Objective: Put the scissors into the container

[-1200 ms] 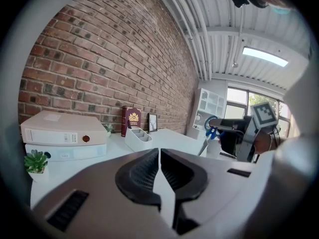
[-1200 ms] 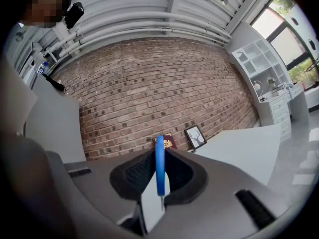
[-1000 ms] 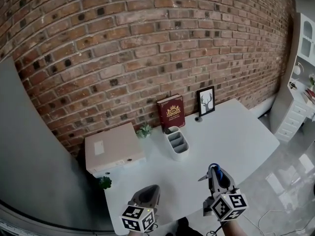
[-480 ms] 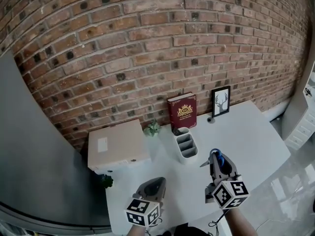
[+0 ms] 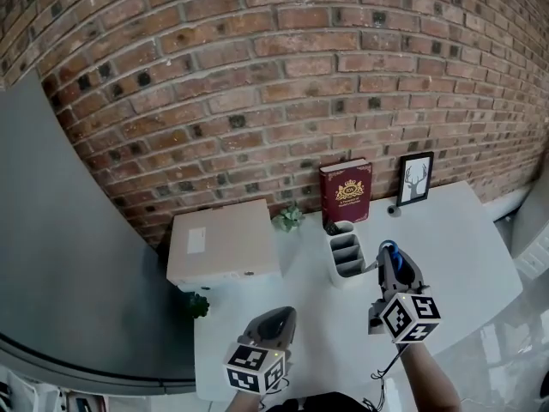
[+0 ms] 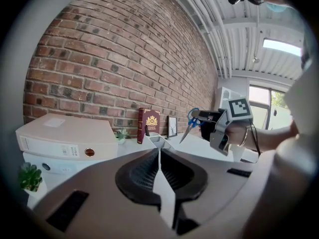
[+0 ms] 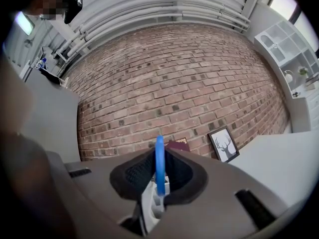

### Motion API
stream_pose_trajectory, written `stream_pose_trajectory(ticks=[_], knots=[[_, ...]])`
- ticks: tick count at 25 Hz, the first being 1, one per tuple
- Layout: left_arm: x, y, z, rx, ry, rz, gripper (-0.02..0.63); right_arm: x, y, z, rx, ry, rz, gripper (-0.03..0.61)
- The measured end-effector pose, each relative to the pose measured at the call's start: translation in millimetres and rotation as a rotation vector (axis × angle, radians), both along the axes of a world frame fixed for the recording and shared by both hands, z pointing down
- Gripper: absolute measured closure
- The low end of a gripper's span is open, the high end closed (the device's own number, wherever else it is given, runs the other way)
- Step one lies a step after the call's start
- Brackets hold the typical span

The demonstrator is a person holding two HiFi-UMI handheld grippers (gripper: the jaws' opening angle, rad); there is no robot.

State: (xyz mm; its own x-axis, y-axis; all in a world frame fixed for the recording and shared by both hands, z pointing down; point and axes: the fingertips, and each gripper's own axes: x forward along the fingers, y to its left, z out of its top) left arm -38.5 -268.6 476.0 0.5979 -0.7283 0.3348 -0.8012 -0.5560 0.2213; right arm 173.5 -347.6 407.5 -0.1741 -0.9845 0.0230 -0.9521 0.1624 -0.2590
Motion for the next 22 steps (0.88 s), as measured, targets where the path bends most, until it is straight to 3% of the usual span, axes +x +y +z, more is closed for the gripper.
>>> stream_pose_trajectory(ticks=[12, 22], knots=[[-13.6, -4.4, 5.0, -0.024, -0.016, -0.083, 0.594, -19.4, -42.8, 40.2, -0.019, 0.027, -0.084, 0.529], [-17.6, -6.6, 6.5, -0.037, -0.019, -0.102, 0.594, -16.1, -57.7, 96.5, -0.157, 0.087, -0.097, 0.529]])
